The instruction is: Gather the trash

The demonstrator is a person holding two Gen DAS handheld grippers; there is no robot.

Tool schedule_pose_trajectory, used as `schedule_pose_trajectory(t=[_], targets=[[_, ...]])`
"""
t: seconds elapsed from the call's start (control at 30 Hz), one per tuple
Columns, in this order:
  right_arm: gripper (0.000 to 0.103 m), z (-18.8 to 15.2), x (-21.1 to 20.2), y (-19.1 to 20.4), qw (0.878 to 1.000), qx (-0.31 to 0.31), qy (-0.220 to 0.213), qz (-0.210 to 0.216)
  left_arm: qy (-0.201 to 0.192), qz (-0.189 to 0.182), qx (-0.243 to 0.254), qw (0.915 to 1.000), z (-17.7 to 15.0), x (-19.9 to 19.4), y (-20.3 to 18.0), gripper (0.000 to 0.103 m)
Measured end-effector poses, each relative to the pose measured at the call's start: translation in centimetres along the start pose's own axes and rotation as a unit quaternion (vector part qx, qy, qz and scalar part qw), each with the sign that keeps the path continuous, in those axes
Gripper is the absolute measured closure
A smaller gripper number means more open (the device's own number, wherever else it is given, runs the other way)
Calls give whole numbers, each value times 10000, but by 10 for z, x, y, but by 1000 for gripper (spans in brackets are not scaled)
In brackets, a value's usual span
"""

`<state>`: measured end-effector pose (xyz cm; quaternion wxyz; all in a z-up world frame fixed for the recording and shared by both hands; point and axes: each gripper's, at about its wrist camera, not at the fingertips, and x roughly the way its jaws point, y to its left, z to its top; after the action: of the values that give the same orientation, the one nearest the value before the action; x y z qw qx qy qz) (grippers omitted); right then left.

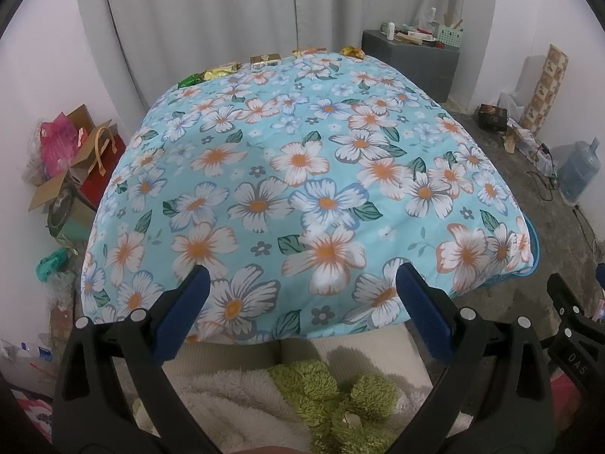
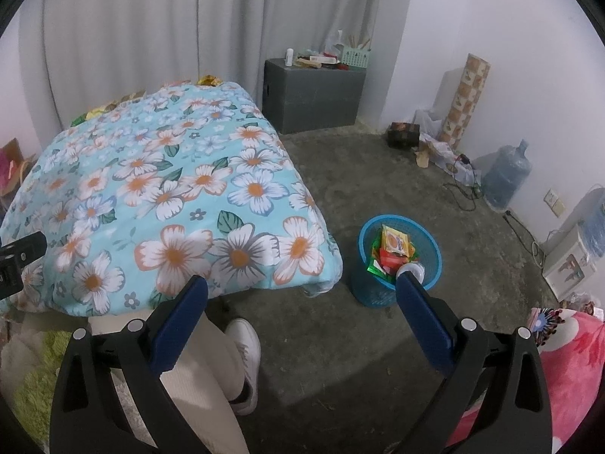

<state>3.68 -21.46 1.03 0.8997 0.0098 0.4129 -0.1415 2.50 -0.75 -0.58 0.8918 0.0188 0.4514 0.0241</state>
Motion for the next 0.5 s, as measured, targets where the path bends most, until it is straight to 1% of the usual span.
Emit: schedule_pose_trajectory(t=[0.5], targets=[[6, -1, 0, 2, 10000, 47, 1, 21, 7, -7, 5, 10000, 3, 0, -4, 9]])
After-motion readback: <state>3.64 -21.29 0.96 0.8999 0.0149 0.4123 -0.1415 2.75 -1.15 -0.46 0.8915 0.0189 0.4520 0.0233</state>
